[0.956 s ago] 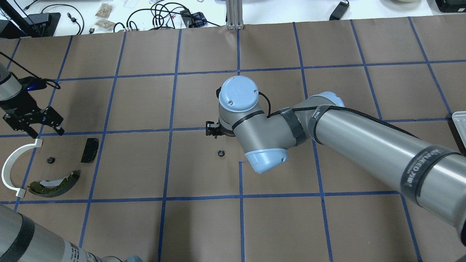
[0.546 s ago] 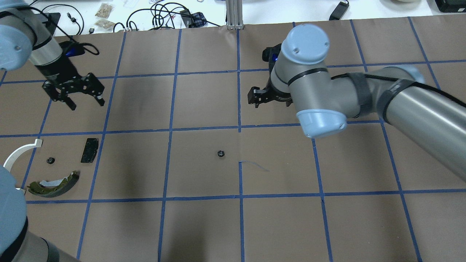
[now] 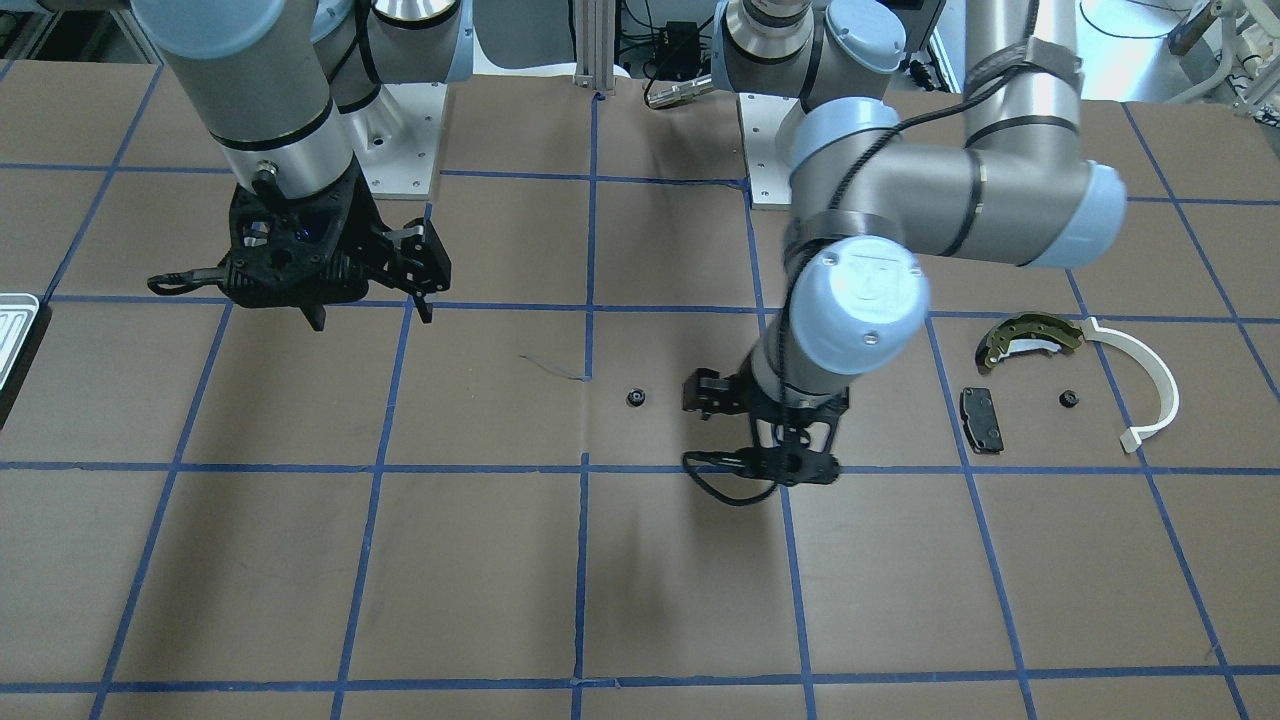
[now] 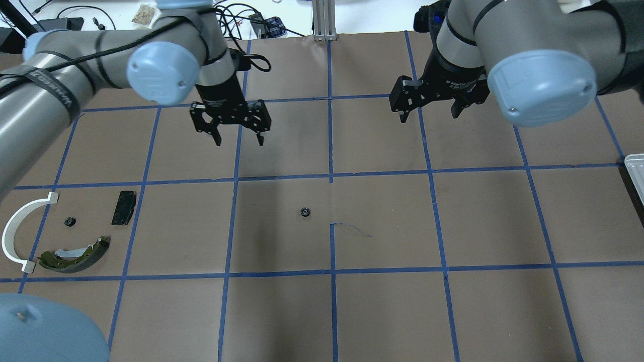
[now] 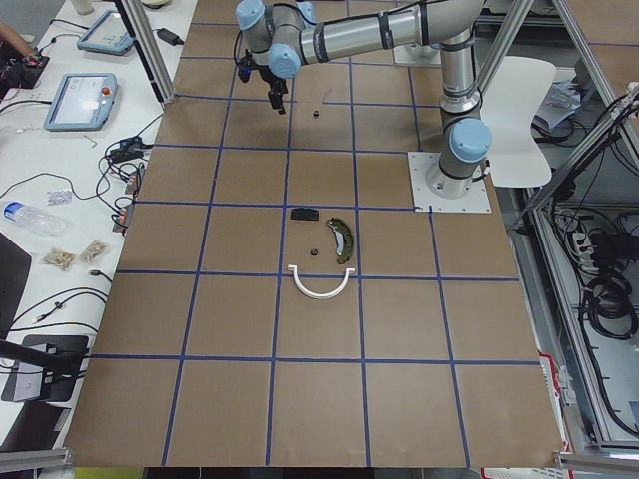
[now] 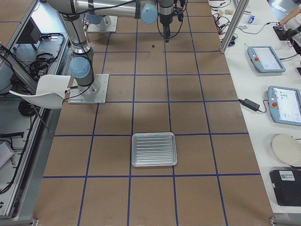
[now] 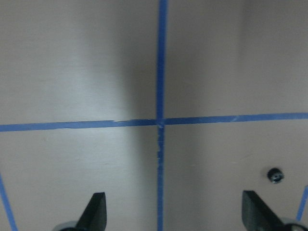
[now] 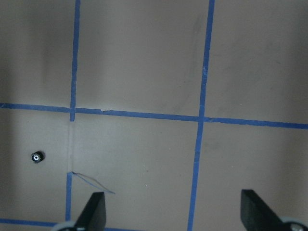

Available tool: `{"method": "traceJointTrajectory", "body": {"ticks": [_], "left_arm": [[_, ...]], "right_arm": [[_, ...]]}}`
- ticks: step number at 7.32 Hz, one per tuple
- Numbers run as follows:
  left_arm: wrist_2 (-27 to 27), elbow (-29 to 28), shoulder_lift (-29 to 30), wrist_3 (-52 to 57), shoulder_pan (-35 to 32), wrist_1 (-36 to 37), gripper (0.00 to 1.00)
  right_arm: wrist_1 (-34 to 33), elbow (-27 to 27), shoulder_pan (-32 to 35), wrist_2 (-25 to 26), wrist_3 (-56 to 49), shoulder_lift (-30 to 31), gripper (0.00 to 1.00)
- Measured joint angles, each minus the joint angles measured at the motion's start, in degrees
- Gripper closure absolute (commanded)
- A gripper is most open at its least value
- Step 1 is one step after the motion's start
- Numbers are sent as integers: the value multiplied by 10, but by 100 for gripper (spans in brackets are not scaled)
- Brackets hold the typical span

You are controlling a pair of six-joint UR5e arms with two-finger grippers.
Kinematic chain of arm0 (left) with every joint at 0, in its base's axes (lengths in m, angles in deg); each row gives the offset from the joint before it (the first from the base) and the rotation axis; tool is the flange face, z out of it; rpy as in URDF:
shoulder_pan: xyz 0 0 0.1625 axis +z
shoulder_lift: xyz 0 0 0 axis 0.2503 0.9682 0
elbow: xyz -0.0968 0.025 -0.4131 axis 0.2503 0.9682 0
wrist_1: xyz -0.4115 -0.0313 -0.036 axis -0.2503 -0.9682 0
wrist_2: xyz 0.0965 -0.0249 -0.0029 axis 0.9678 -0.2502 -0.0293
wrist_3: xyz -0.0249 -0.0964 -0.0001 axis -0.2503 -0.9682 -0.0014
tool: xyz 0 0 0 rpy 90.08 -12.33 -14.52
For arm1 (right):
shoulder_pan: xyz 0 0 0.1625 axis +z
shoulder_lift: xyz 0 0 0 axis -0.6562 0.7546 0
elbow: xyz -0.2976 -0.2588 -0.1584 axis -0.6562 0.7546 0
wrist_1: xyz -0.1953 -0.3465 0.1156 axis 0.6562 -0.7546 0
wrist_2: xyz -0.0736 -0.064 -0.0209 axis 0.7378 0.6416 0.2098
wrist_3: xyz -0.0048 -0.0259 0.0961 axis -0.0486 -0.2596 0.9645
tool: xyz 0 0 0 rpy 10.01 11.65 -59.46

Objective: Place bearing gear from tray to pile

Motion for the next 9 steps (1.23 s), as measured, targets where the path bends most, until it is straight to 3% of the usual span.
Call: {"method": "traceJointTrajectory", "body": {"ticks": [3,5,7,9], "left_arm": [[0,64,3,-21,-69,80,0],[-4,134,4,-21,-74,164,0],[-17,181,6,-24,-78,205,1],[-24,196,9,-28,-80,217,17]], "right_arm": [[86,27,-29,4,-22,53,0],[119,33,-36,8,-40,49,0],[124,53,-41,7,-43,34,0],[124,67,-42,6,-40,21,0]]}}
